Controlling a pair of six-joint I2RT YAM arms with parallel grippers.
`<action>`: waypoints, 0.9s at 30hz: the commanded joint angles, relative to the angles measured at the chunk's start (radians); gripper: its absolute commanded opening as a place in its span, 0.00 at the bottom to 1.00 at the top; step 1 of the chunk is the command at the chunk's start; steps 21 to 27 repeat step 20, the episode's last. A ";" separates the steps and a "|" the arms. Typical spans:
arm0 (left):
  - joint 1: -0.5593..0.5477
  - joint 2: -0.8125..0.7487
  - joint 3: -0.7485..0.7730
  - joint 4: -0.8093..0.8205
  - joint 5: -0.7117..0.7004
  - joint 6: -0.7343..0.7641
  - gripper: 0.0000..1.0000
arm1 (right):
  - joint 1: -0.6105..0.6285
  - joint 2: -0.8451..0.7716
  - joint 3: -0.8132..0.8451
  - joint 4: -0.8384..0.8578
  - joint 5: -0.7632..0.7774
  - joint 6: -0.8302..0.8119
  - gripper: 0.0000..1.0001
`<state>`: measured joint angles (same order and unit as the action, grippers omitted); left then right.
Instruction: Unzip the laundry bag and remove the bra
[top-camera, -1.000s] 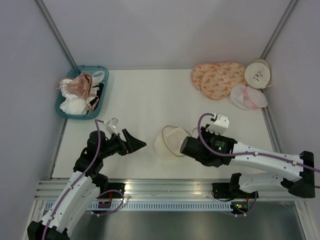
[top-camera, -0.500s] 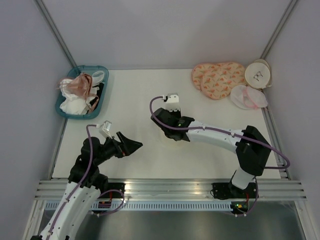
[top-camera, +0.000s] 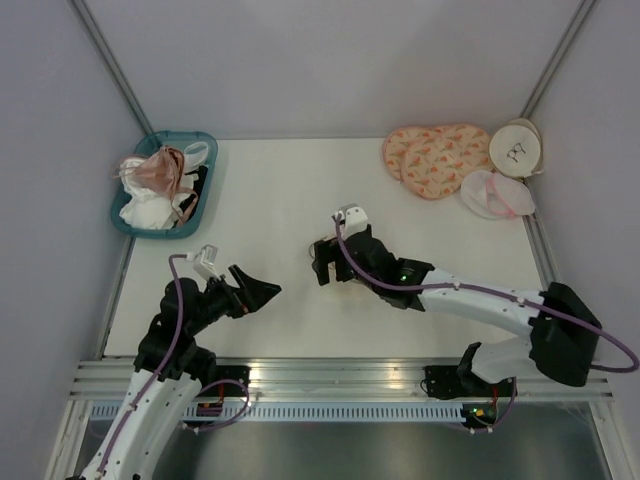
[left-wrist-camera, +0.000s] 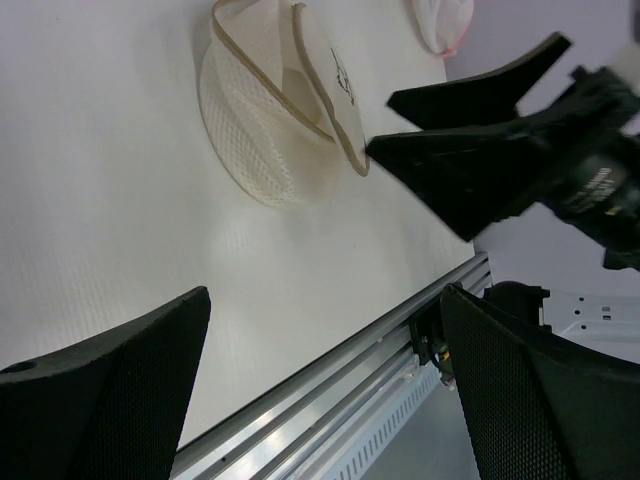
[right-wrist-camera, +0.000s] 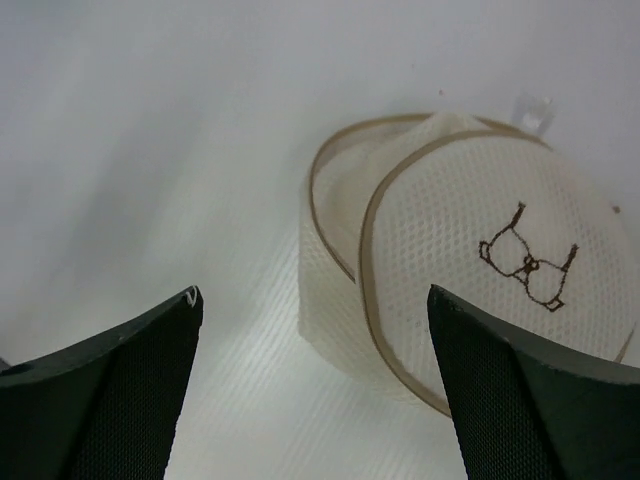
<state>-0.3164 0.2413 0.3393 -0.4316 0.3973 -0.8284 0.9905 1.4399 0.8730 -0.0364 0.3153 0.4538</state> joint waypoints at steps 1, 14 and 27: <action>-0.006 0.013 0.026 0.010 -0.002 -0.020 1.00 | -0.004 -0.196 -0.003 0.040 0.007 -0.049 0.98; -0.006 0.061 0.012 0.166 0.104 0.055 1.00 | 0.000 -0.538 0.035 -0.260 0.134 -0.047 0.98; -0.006 0.061 -0.020 0.192 0.118 0.078 1.00 | 0.000 -0.578 0.014 -0.272 0.114 -0.035 0.98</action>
